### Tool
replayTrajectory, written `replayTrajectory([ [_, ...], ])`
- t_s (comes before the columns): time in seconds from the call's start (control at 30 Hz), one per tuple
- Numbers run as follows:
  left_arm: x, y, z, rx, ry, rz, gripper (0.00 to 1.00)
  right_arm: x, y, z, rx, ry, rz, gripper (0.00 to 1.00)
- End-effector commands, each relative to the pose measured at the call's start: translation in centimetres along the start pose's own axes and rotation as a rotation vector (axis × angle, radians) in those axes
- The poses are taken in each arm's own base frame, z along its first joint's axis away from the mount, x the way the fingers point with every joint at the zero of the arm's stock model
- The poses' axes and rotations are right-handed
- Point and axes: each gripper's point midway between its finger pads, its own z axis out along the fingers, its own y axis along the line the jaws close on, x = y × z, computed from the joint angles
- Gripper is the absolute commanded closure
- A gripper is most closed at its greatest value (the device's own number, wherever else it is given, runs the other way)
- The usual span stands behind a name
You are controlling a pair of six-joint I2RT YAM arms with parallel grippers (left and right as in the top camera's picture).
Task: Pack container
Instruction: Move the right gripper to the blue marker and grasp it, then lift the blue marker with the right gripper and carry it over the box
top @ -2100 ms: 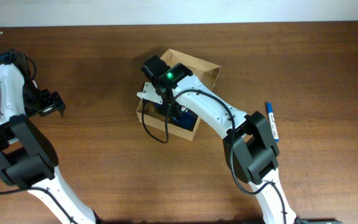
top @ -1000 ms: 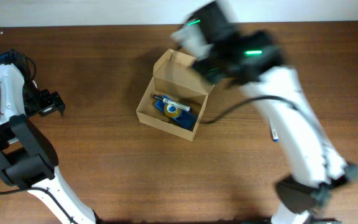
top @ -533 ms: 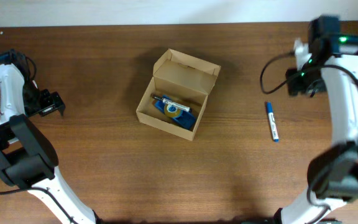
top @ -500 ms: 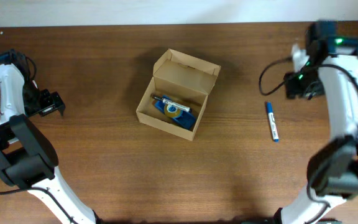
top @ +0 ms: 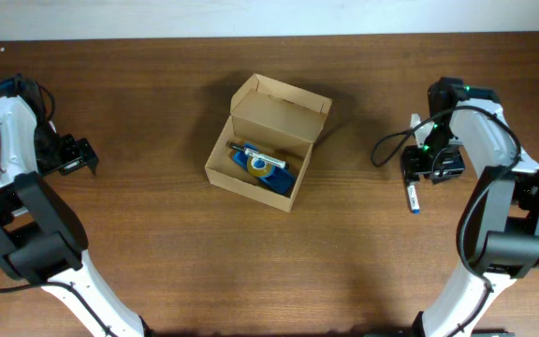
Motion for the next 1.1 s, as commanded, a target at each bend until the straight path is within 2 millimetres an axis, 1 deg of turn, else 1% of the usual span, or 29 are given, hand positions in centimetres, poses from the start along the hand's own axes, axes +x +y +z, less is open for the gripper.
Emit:
replayTrajectory([
  [0.0,0.1,0.0,0.1,0.006,0.005,0.014,0.0,-0.6,0.6,1.1,-0.019,0.0,-0.015,0.43],
  [0.17,0.1,0.0,0.1,0.006,0.006,0.014,0.0,-2.8,0.2,1.1,0.003,-0.086,-0.015,0.44],
  [0.3,0.1,0.0,0.1,0.006,0.005,0.013,0.0,-3.6,0.1,1.2,0.007,-0.116,-0.005,0.44],
  [0.43,0.1,0.0,0.1,0.006,0.006,0.014,0.0,-3.3,0.4,2.0,-0.009,-0.094,0.007,0.45],
  [0.5,0.1,0.0,0.1,0.006,0.006,0.014,0.0,-2.8,0.5,2.5,-0.012,-0.078,0.015,0.46],
  [0.53,0.1,0.0,0.1,0.006,0.005,0.013,0.0,-2.6,0.6,2.8,-0.015,-0.071,0.018,0.48],
  [0.8,0.1,0.0,0.1,0.006,0.005,0.014,0.0,-1.2,0.9,4.7,-0.023,-0.036,0.016,0.49],
  [0.83,0.1,0.0,0.1,0.006,0.005,0.014,0.0,-1.2,1.0,4.8,-0.023,-0.035,0.017,0.53],
  [0.87,0.1,0.0,0.1,0.006,0.006,0.014,0.0,-1.2,1.0,4.9,-0.023,-0.035,0.017,0.6],
  [0.9,0.1,0.0,0.1,0.006,0.005,0.014,0.0,-1.2,0.9,4.9,-0.023,-0.038,0.017,0.71],
  [0.93,0.1,0.0,0.1,0.006,0.006,0.014,0.0,-1.3,0.9,4.9,-0.022,-0.042,0.017,0.86],
  [0.97,0.1,0.0,0.1,0.006,0.006,0.014,0.0,-1.3,0.9,4.9,-0.022,-0.043,0.018,0.94],
  [1.0,0.1,0.0,0.1,0.006,0.006,0.014,0.0,-1.4,0.9,4.9,-0.022,-0.044,0.018,0.96],
  [1.07,0.1,0.0,0.1,0.006,0.005,0.014,0.0,-1.3,0.9,4.9,-0.018,-0.041,0.029,0.96],
])
